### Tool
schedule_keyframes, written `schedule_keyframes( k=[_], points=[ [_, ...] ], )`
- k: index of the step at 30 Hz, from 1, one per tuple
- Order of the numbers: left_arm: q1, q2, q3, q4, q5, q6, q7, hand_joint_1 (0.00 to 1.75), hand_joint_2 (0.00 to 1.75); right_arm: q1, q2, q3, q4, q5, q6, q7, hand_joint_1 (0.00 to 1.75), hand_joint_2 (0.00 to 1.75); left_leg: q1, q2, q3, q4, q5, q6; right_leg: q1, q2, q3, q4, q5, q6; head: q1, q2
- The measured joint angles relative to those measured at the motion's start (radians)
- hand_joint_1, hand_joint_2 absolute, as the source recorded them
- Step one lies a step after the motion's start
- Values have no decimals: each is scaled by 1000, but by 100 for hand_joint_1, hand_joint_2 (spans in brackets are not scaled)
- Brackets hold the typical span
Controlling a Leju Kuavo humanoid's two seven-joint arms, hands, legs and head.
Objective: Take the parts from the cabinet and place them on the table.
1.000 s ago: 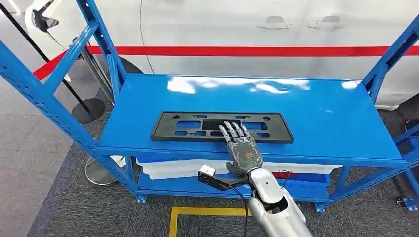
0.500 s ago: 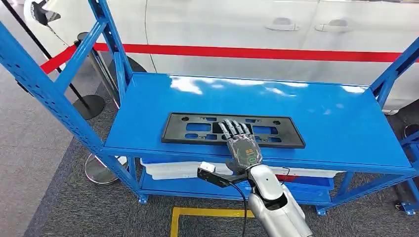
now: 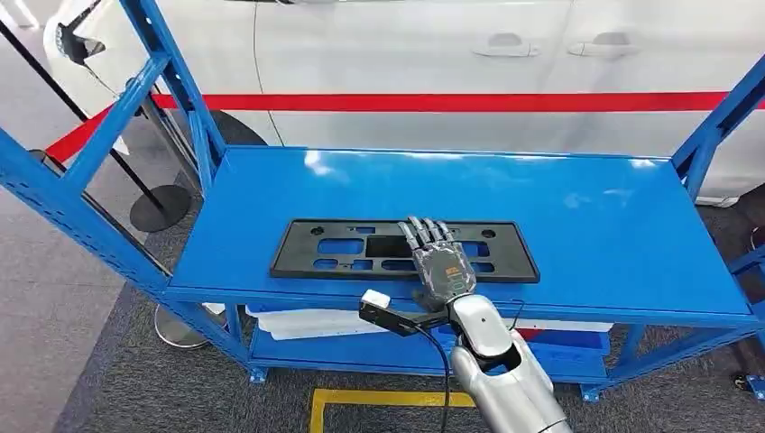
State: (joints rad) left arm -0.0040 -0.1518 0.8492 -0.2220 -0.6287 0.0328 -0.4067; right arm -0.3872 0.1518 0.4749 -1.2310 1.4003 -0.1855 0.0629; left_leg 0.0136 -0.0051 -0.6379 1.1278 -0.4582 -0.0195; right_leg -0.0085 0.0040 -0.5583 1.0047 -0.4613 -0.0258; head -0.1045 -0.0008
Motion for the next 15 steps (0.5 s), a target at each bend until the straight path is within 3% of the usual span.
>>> schedule_keyframes(
  k=[1,2,5,6,7,9,11,12,13,15],
  points=[
    [0,0,1,0,0,0,0,0,0,-4,2,0,6,13,11,4,159,175,-1,1,33,-82,39,7,1,0,5,0,-5,3,0,0],
    [-1,0,2,0,-2,0,-1,0,0,-11,2,0,17,25,20,8,164,175,-8,0,45,-106,28,12,9,1,4,5,-10,10,0,0],
    [-4,0,3,0,-3,-3,-4,0,0,-24,3,0,46,54,39,11,168,175,-10,-1,42,-111,25,23,5,1,1,2,-10,22,0,0],
    [-5,-2,5,0,-3,-5,-6,0,0,-30,5,1,55,63,42,13,168,175,-1,-2,46,-120,29,32,10,1,3,3,-13,28,0,0],
    [-5,-4,7,0,-4,-5,-7,0,0,-33,5,1,62,72,44,15,175,175,1,0,51,-126,32,37,4,2,1,16,-25,33,0,0],
    [-8,-6,13,0,-9,-5,-9,0,0,-46,6,2,81,88,52,16,175,175,1,0,51,-127,31,46,2,1,-54,125,-88,41,0,0],
    [-8,-7,20,0,-9,-5,-10,0,0,-47,6,3,105,100,61,17,175,175,0,0,52,-126,28,49,-1,0,-142,292,-150,48,0,0],
    [-9,-7,22,-1,-9,-5,-9,0,0,-47,6,4,118,106,65,17,175,175,0,-1,52,-125,27,48,-4,0,-163,323,-146,50,0,0],
    [-9,-8,25,0,-9,-4,-8,0,0,-49,7,6,132,111,69,17,175,175,0,-2,55,-124,26,47,-6,0,-159,303,-118,51,0,0],
    [-10,-10,30,0,-9,0,-3,0,0,-62,15,7,145,111,74,18,175,175,1,-2,62,-121,20,41,-8,-1,-95,156,-26,47,0,0]
  ],
)
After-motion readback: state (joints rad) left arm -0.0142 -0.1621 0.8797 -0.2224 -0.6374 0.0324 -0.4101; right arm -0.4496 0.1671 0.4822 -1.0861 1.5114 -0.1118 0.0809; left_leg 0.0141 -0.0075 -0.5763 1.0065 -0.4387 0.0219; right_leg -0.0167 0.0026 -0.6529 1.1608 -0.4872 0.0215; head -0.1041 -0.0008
